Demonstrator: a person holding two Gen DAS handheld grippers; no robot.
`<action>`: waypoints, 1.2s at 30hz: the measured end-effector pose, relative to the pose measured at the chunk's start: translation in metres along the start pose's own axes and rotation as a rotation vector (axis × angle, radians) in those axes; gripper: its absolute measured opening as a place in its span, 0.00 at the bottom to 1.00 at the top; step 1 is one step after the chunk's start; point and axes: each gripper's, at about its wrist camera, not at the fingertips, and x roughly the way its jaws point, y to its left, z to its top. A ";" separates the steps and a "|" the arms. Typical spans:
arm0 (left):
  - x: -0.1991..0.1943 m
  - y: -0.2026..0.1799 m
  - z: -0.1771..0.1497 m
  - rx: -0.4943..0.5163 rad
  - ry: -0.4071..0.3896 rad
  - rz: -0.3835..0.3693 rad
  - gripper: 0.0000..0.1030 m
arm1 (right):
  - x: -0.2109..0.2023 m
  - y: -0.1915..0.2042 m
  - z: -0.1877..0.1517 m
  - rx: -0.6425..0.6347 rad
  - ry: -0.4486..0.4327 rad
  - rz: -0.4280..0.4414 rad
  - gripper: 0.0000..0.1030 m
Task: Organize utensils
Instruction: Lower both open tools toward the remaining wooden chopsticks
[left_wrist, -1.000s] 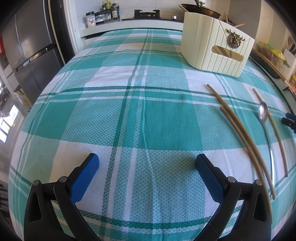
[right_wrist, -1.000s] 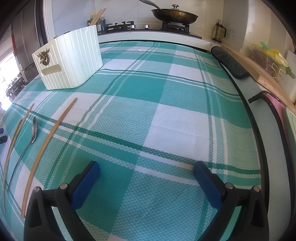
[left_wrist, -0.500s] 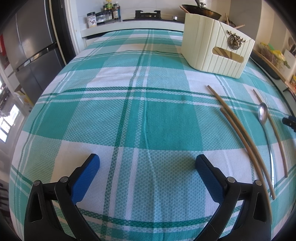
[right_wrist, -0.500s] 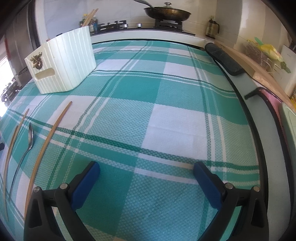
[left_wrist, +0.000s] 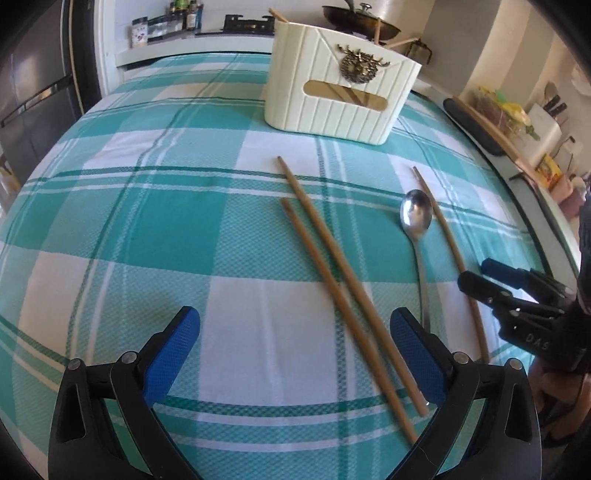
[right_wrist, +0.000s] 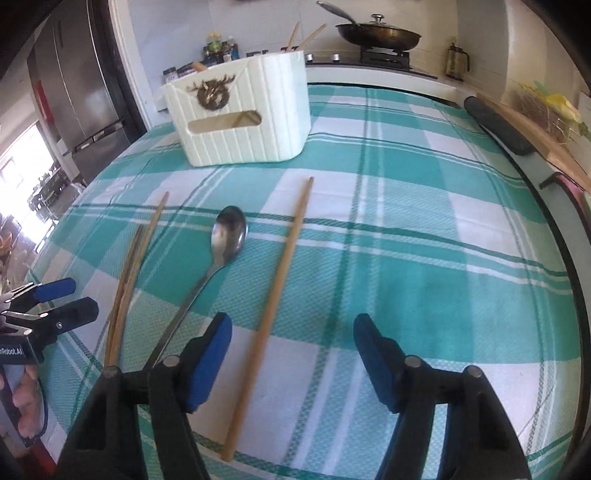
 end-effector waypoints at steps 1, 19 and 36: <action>0.002 -0.004 0.000 0.016 -0.002 0.035 0.99 | 0.003 0.003 0.000 -0.011 0.007 -0.006 0.57; 0.011 0.035 0.000 0.096 0.040 0.146 1.00 | -0.004 0.004 -0.013 -0.007 -0.022 -0.188 0.43; 0.012 0.059 0.006 0.060 0.066 0.156 1.00 | -0.003 0.006 -0.015 0.005 -0.051 -0.215 0.43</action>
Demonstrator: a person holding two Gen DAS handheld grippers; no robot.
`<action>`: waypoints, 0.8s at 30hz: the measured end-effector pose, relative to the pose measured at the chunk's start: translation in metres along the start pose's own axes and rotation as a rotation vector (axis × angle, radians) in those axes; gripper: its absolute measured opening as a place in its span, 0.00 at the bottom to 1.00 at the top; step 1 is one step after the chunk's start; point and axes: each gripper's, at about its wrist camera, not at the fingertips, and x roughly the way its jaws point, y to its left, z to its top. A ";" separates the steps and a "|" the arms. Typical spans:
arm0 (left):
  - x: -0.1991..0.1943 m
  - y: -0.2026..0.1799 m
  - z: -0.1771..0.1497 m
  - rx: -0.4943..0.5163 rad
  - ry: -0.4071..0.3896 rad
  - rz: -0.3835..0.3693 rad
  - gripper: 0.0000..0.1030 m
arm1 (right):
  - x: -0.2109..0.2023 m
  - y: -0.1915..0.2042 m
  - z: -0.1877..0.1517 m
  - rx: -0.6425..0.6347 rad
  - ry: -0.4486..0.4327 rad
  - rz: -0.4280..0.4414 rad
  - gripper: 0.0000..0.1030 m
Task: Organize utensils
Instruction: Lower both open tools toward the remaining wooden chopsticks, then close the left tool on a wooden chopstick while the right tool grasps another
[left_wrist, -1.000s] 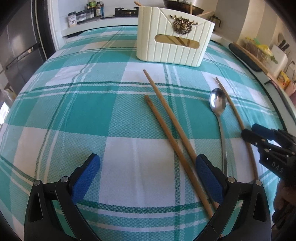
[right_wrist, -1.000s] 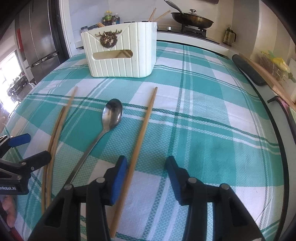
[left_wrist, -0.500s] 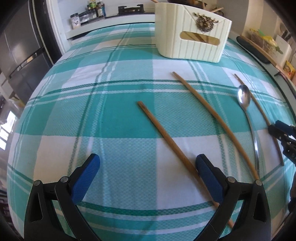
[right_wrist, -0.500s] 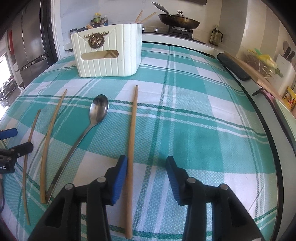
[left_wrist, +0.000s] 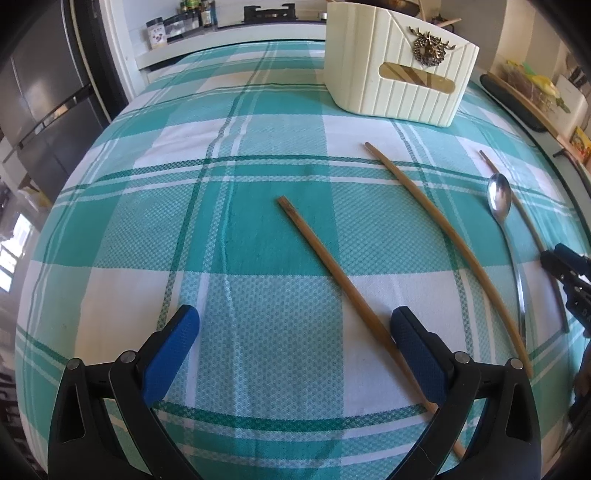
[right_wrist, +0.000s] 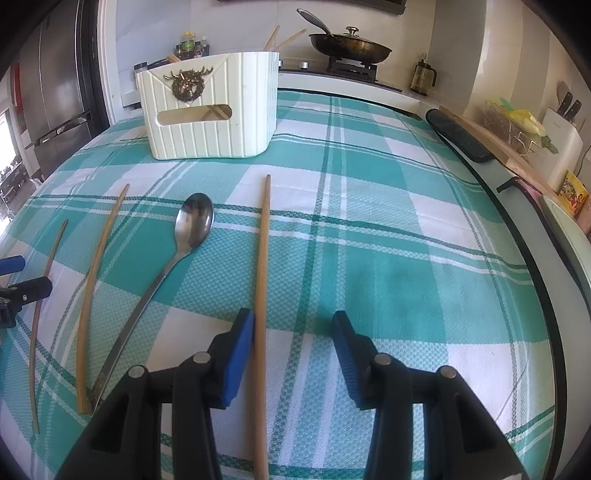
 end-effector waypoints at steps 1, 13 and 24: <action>0.000 0.000 0.000 -0.006 0.005 0.003 1.00 | 0.000 0.000 0.000 0.001 0.000 0.001 0.43; -0.002 0.018 0.001 0.161 0.151 -0.066 1.00 | 0.002 -0.011 0.009 -0.071 0.108 0.108 0.45; 0.014 0.028 0.043 0.108 0.196 -0.049 0.69 | 0.044 -0.004 0.068 -0.188 0.249 0.176 0.46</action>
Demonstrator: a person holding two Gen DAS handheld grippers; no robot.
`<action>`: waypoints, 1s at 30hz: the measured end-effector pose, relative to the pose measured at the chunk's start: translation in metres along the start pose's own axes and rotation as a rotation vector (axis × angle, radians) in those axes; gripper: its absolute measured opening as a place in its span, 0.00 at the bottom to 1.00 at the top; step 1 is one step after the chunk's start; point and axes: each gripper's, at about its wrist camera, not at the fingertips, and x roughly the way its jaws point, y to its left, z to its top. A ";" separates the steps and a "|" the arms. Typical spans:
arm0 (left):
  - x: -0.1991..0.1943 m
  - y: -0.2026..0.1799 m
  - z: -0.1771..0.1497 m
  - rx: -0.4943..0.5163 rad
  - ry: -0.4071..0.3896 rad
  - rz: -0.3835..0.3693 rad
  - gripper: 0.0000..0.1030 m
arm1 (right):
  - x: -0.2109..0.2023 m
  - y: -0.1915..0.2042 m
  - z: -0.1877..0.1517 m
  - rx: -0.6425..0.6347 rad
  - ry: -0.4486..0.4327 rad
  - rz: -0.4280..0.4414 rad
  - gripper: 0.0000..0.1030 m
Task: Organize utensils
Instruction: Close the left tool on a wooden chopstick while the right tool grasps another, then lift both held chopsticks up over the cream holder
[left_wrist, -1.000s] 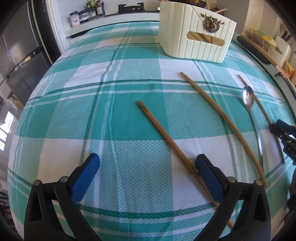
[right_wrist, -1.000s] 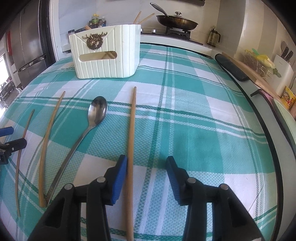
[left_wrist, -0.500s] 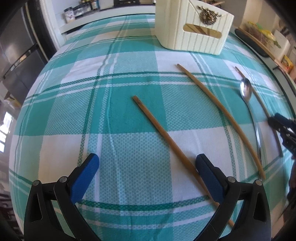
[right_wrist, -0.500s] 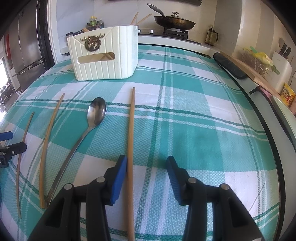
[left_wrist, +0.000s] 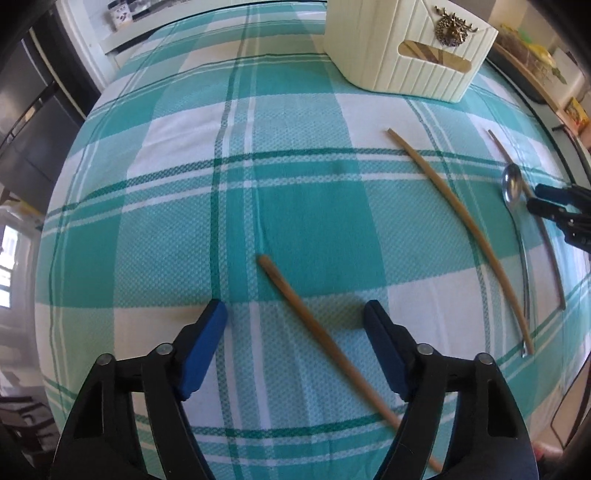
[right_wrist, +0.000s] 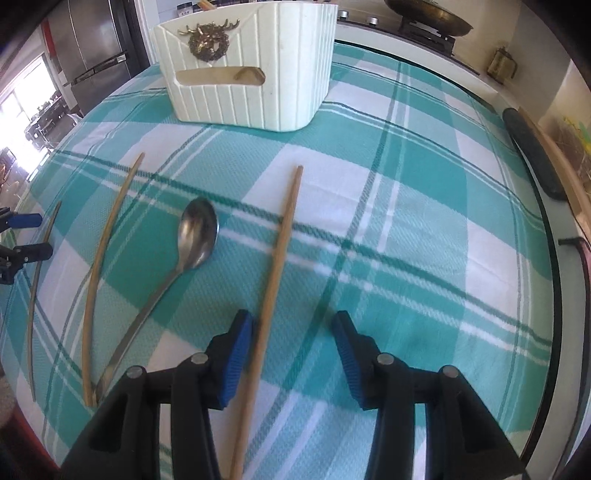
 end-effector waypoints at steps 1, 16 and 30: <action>0.000 0.000 0.005 -0.002 -0.005 0.003 0.62 | 0.005 -0.002 0.011 0.019 -0.007 0.013 0.45; -0.080 0.023 0.030 -0.054 -0.258 -0.278 0.03 | -0.079 -0.009 0.040 0.148 -0.307 0.092 0.06; -0.197 0.029 0.031 -0.014 -0.548 -0.371 0.02 | -0.201 0.014 0.022 0.122 -0.589 0.095 0.06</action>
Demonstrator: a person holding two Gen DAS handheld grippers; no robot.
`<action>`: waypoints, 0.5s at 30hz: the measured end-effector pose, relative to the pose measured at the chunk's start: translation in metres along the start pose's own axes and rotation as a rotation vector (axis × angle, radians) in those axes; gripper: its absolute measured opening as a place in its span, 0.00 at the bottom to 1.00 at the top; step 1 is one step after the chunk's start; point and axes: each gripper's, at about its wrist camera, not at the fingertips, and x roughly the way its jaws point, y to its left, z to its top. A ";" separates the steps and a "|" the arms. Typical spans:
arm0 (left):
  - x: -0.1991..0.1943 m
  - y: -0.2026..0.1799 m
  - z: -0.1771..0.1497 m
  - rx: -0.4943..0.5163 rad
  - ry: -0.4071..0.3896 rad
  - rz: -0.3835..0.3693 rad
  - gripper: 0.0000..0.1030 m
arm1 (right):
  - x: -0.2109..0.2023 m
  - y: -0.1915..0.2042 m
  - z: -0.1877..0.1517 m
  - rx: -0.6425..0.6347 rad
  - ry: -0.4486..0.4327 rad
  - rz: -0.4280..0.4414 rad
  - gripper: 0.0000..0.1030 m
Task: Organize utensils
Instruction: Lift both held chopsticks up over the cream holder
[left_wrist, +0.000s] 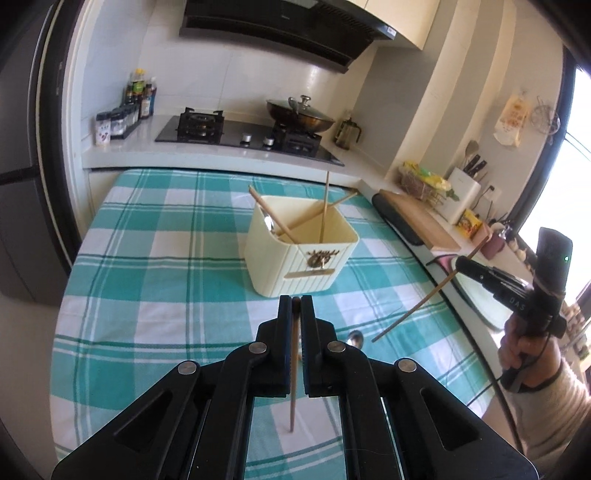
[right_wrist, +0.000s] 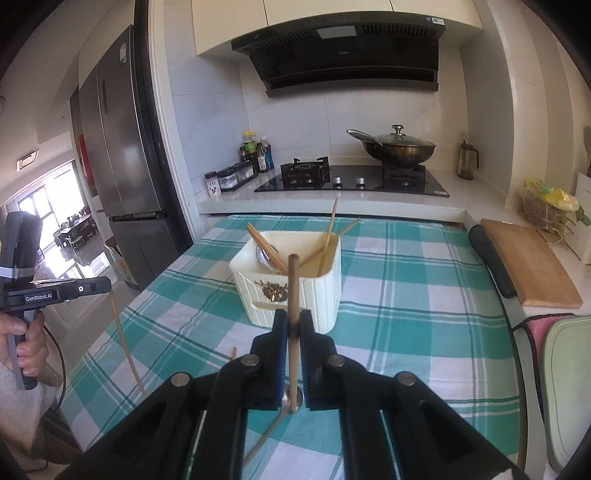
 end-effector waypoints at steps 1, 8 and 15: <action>-0.004 -0.001 0.004 0.002 -0.011 0.001 0.02 | 0.000 0.001 0.003 -0.002 -0.005 0.003 0.06; -0.018 -0.003 0.036 0.010 -0.069 -0.001 0.02 | -0.001 0.008 0.020 -0.009 -0.040 0.012 0.06; -0.027 -0.014 0.080 0.044 -0.140 -0.007 0.02 | 0.003 0.007 0.040 -0.018 -0.062 0.003 0.06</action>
